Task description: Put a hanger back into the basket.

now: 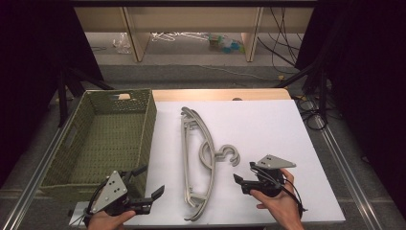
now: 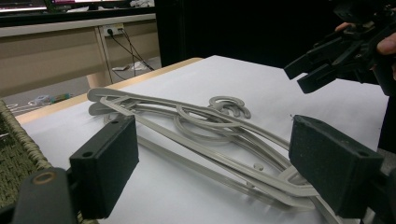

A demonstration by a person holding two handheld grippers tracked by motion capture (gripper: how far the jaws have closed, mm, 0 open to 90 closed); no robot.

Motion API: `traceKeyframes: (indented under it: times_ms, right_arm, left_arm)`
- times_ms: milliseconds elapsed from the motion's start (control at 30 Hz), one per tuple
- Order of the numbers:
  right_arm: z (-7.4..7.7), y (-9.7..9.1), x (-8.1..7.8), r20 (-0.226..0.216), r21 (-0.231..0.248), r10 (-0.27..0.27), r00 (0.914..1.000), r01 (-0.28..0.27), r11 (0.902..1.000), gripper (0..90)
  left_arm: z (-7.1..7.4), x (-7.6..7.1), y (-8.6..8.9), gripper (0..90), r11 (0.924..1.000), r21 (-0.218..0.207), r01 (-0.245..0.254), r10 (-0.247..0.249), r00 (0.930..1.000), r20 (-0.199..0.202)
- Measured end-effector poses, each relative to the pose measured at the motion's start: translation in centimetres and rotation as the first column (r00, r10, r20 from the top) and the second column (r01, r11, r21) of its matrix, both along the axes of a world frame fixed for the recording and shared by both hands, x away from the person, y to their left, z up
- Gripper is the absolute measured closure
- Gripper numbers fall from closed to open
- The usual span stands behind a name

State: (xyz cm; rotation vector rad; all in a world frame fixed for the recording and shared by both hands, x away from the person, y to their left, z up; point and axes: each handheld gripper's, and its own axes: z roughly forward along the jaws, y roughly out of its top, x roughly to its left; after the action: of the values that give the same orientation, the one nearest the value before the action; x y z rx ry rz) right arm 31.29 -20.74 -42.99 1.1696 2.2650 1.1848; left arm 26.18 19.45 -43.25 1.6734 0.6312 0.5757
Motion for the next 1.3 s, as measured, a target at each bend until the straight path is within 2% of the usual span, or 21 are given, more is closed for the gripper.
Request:
traceKeyframes:
  times_ms: [33, 100, 133, 167, 233, 333, 367, 433, 467, 533, 600, 700, 767, 867, 900, 933, 1033, 1100, 1167, 1200, 1300]
  right_arm:
    - [-0.1, 0.6, 0.2, -0.001, -0.003, 0.007, 1.0, -0.007, 1.0, 27.2]
    - [-0.1, 1.7, 0.6, -0.035, -0.02, 0.034, 0.9988, -0.034, 0.9992, 27.2]
    - [-0.2, 2.1, 0.8, -0.031, -0.031, 0.055, 0.998, -0.056, 0.998, 27.2]
    - [-0.1, 2.8, 0.9, -0.073, -0.026, 0.051, 0.996, -0.053, 0.9982, 27.2]
    - [-0.3, 3.9, 1.5, -0.098, -0.044, 0.074, 0.9924, -0.079, 0.9959, 27.2]
    - [-0.7, 5.7, 2.4, -0.162, -0.034, 0.076, 0.9838, -0.083, 0.996, 26.9]
    - [-0.9, 6.1, 2.7, -0.159, -0.035, 0.087, 0.9834, -0.094, 0.995, 26.9]
    - [-0.9, 7.1, 3.1, -0.193, -0.057, 0.089, 0.9772, -0.101, 0.9933, 27.0]
    - [-1.2, 7.5, 3.4, -0.184, -0.068, 0.103, 0.9775, -0.117, 0.9908, 27.0]
    - [-1.5, 8.3, 3.9, -0.222, -0.075, 0.106, 0.9693, -0.125, 0.9893, 27.1]
    - [-1.9, 8.8, 4.3, -0.232, -0.1, 0.093, 0.9683, -0.119, 0.9879, 27.1]
    - [-2.4, 9.0, 4.9, -0.259, -0.152, 0.086, 0.962, -0.128, 0.98, 27.1]
    - [-2.7, 9.3, 5.3, -0.289, -0.158, 0.072, 0.9547, -0.122, 0.9798, 27.5]
    - [-3.1, 9.5, 5.7, -0.317, -0.166, 0.077, 0.9453, -0.135, 0.9769, 29.9]
    - [-3.2, 9.6, 5.8, -0.336, -0.167, 0.076, 0.9389, -0.139, 0.9762, 32.3]
    - [-3.3, 9.6, 5.9, -0.337, -0.168, 0.086, 0.9376, -0.15, 0.9744, 34.6]
    - [-3.4, 9.5, 6.2, -0.359, -0.152, 0.097, 0.9284, -0.16, 0.9752, 40.4]
    - [-3.4, 9.4, 6.3, -0.366, -0.146, 0.098, 0.9254, -0.161, 0.9761, 43.5]
    - [-3.4, 9.2, 6.5, -0.388, -0.137, 0.107, 0.9153, -0.172, 0.9756, 46.6]
    - [-3.4, 9.1, 6.5, -0.384, -0.13, 0.103, 0.9174, -0.164, 0.9778, 47.3]
    - [-3.3, 8.9, 6.7, -0.407, -0.107, 0.101, 0.9076, -0.158, 0.9816, 49.2]
  left_arm:
    - [0.0, 0.0, -0.1, 15.9, 0.9999, -0.011, 0.0, 0.0, 1.0, -0.009]
    - [0.0, 0.0, -0.1, 15.8, 1.0, -0.001, 0.004, -0.004, 1.0, -0.004]
    - [0.0, 0.0, -0.1, 15.8, 1.0, 0.006, 0.006, -0.006, 1.0, -0.004]
    - [0.0, 0.0, -0.1, 15.8, 1.0, 0.007, 0.006, -0.006, 1.0, -0.004]
    - [0.0, 0.0, -0.1, 15.9, 1.0, 0.001, 0.006, -0.006, 1.0, 0.001]
    - [0.0, 0.0, -0.1, 15.9, 1.0, -0.008, 0.002, -0.002, 1.0, -0.009]
    - [0.0, 0.0, -0.1, 15.9, 0.9998, -0.017, 0.009, -0.009, 1.0, 0.001]
    - [0.1, 0.0, 0.0, 15.9, 1.0, -0.007, 0.003, -0.003, 1.0, 0.0]
    - [0.1, 0.0, 0.0, 16.0, 1.0, 0.001, 0.007, -0.007, 1.0, 0.005]
    - [0.1, 0.0, 0.0, 16.0, 1.0, 0.002, 0.007, -0.007, 1.0, 0.003]
    - [0.1, 0.0, 0.0, 16.0, 1.0, 0.001, 0.009, -0.009, 0.9999, 0.007]
    - [0.1, -0.1, -0.1, 16.0, 0.9999, 0.002, 0.012, -0.012, 0.9999, -0.001]
    - [0.0, 0.0, -0.2, 16.0, 0.9997, -0.002, 0.025, -0.025, 0.9997, 0.009]
    - [0.1, -0.2, -0.2, 16.0, 0.9997, 0.009, 0.022, -0.022, 0.9998, 0.001]
    - [0.1, -0.2, -0.2, 16.0, 0.9997, 0.01, 0.023, -0.023, 0.9997, 0.002]
    - [0.1, -0.2, -0.3, 16.0, 0.9997, 0.009, 0.024, -0.024, 0.9997, 0.002]
    - [0.1, -0.2, -0.3, 16.0, 0.9995, 0.014, 0.028, -0.028, 0.9996, 0.002]
    - [0.1, -0.2, -0.3, 16.0, 0.9994, 0.014, 0.031, -0.032, 0.9995, 0.008]
    - [0.1, -0.2, -0.3, 16.0, 0.9995, 0.01, 0.031, -0.031, 0.9995, 0.007]
    - [0.1, -0.2, -0.3, 16.0, 0.9993, 0.014, 0.034, -0.035, 0.9994, 0.007]
    - [0.1, -0.2, -0.3, 16.0, 0.9993, 0.008, 0.036, -0.036, 0.9993, 0.005]
